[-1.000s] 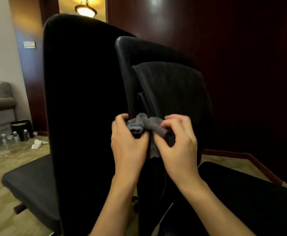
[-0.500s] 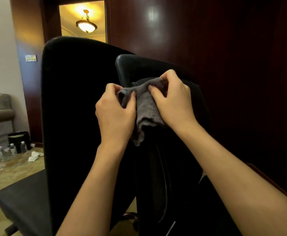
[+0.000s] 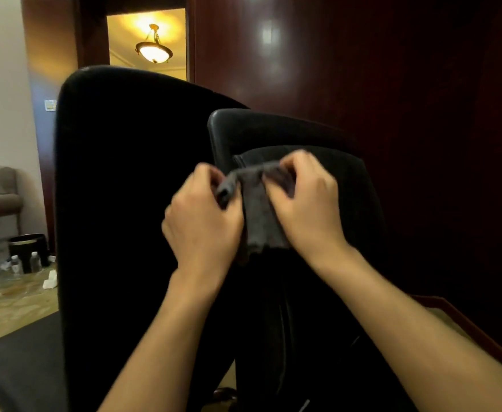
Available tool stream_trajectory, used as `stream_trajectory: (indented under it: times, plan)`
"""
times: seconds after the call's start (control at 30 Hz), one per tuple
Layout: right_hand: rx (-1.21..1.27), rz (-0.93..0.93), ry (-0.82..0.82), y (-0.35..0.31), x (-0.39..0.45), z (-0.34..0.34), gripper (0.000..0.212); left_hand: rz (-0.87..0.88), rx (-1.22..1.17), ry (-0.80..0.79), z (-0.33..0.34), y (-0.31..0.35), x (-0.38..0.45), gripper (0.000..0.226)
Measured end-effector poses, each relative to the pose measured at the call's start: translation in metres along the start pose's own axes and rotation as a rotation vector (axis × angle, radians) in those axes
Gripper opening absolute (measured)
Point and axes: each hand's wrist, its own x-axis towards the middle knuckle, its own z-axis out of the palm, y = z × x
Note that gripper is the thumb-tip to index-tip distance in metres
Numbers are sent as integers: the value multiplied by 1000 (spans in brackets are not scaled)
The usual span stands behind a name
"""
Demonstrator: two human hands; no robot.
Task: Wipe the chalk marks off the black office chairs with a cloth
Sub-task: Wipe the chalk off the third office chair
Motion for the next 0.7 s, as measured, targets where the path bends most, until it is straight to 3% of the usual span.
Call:
stream_trajectory:
  times: [0.13,0.3,0.47,0.6,0.7]
  plan:
    - [-16,118,-12,29,22,21,15,-28,49,-34,25,8,23,18]
    - [-20,150,65,55,-59,26,26,-36,37,-80,27,-4,-42,13]
    - [-42,232,16,81,-111,5,29,-43,127,-224,28,-3,-81,16]
    - [-81,283,-68,106,-117,-11,28,190,200,-224,47,9,-80,11]
    - [-105,346,-51,141,-81,-20,20,370,408,-194,94,31,-56,20]
